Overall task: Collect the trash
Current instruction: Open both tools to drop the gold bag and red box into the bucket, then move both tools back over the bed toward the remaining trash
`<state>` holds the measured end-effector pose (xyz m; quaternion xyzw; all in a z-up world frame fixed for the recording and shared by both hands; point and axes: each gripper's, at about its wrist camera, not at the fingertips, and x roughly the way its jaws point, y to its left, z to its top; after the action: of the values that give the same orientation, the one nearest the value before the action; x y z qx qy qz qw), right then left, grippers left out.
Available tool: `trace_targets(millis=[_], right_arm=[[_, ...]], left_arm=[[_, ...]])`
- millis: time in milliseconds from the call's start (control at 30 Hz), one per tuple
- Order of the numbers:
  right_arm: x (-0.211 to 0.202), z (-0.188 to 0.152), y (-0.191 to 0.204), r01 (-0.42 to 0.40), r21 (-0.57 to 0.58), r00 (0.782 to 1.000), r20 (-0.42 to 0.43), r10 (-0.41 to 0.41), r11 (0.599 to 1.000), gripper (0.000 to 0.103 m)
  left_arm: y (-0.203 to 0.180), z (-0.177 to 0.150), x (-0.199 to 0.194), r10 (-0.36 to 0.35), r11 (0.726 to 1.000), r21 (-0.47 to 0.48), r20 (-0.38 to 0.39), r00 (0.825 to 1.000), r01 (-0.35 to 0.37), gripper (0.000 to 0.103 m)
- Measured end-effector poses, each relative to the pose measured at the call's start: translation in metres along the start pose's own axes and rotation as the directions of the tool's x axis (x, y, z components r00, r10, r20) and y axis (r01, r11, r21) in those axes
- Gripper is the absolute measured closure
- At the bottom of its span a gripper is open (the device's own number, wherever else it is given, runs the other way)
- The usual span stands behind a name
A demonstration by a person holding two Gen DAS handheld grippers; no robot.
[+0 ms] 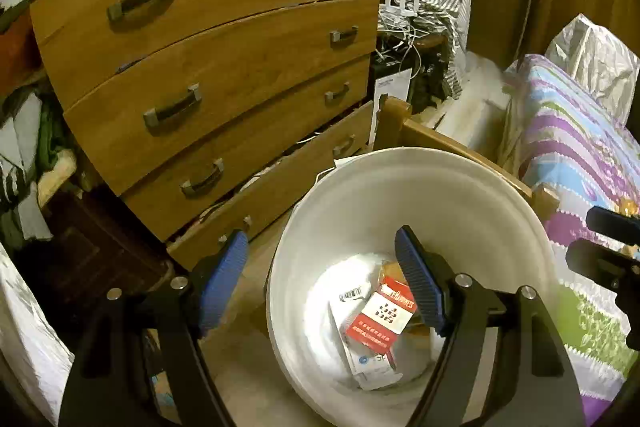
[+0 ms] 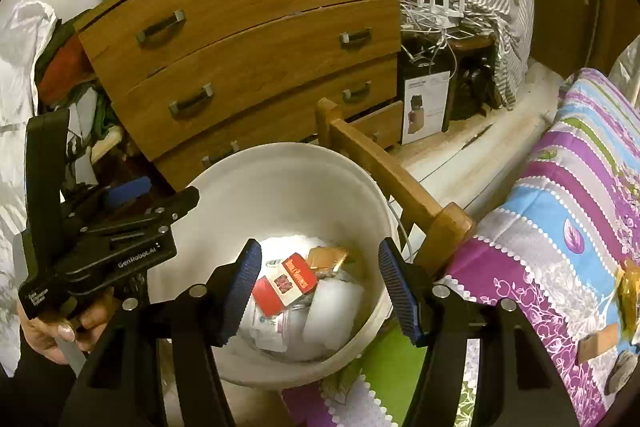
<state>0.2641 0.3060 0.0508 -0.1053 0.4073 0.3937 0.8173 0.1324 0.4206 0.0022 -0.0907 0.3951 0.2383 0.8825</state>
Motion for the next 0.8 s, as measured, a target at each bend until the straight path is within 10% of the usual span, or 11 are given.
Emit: trace_targets(millis=[467, 800], right_arm=[[-0.031, -0.025, -0.008, 0.066, 0.023, 0.993, 0.098, -0.068, 0.998, 0.041], [-0.104, -0.082, -0.036, 0.273, 0.115, 0.887, 0.354, -0.296, 0.955, 0.034]], left_arm=[[-0.011, -0.008, -0.019, 0.001, 1.0, -0.013, 0.032, 0.999, -0.001, 0.024], [-0.073, -0.031, -0.079, -0.006, 1.0, -0.028, 0.202, 0.979, 0.012, 0.012]])
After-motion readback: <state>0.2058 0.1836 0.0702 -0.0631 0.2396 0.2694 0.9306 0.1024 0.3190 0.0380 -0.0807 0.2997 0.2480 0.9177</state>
